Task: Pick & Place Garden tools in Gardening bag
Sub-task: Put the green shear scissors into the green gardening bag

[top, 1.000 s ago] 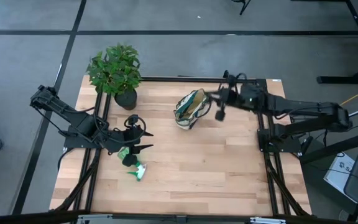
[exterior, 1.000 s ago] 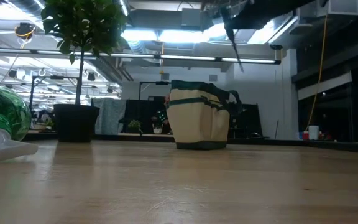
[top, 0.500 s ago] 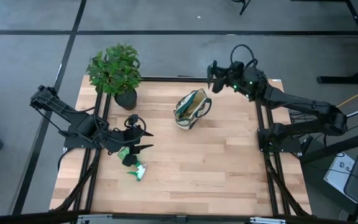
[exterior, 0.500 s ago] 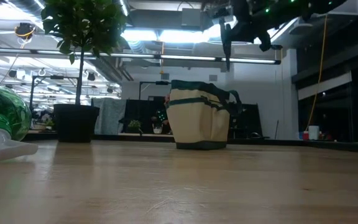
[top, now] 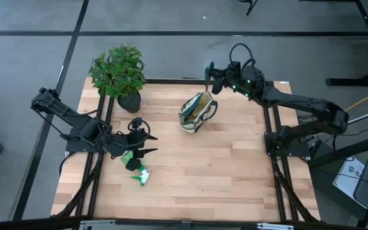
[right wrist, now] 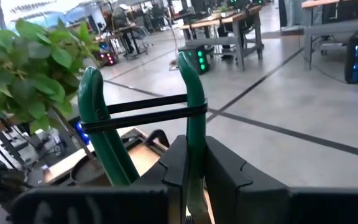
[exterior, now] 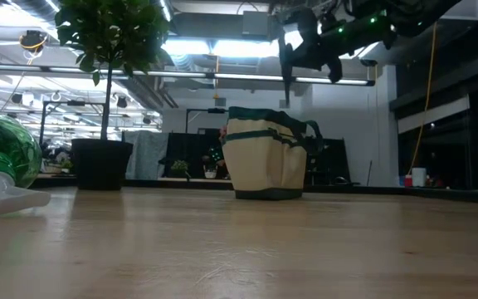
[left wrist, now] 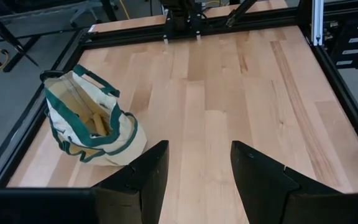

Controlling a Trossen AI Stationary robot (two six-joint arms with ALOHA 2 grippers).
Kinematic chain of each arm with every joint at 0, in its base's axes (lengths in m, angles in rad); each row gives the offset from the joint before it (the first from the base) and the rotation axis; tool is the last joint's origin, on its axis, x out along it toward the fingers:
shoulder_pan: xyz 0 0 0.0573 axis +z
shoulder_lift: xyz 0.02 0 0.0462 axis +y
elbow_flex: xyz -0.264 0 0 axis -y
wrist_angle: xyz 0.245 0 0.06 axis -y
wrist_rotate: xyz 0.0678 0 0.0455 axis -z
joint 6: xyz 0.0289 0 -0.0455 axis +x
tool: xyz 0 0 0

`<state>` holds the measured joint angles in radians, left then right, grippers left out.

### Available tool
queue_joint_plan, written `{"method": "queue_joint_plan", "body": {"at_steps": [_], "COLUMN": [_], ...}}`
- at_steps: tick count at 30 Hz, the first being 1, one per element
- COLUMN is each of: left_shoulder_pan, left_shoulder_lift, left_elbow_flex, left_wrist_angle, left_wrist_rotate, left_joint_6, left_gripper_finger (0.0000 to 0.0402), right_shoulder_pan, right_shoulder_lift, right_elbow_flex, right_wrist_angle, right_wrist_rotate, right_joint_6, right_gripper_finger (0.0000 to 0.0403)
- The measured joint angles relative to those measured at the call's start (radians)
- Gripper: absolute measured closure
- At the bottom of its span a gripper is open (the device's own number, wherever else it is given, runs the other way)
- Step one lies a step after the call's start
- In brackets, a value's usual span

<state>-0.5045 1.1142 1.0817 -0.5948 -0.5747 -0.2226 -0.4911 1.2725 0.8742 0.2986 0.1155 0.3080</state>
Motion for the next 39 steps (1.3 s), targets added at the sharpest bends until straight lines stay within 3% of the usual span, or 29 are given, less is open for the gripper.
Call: {"method": "queue_joint_plan", "body": {"at_steps": [24, 34, 39], "left_shoulder_pan": [0.000, 0.000, 0.000], "left_shoulder_lift": [0.000, 0.000, 0.000], "left_elbow_flex": [0.000, 0.000, 0.000], "left_wrist_angle": [0.000, 0.000, 0.000], "left_wrist_rotate": [0.000, 0.000, 0.000], "left_joint_6": [0.000, 0.000, 0.000], "left_gripper_finger": [0.0233, 0.0233, 0.0233], "right_shoulder_pan": [0.001, 0.004, 0.022], "right_shoulder_lift": [0.076, 0.076, 0.076], "right_elbow_flex": [0.000, 0.000, 0.000], "right_wrist_angle": [-0.003, -0.030, -0.031], "right_wrist_rotate": [-0.075, -0.081, -0.144], "right_joint_6": [-0.010, -0.121, -0.138], "right_gripper_finger": [0.0361, 0.0361, 0.0361]}}
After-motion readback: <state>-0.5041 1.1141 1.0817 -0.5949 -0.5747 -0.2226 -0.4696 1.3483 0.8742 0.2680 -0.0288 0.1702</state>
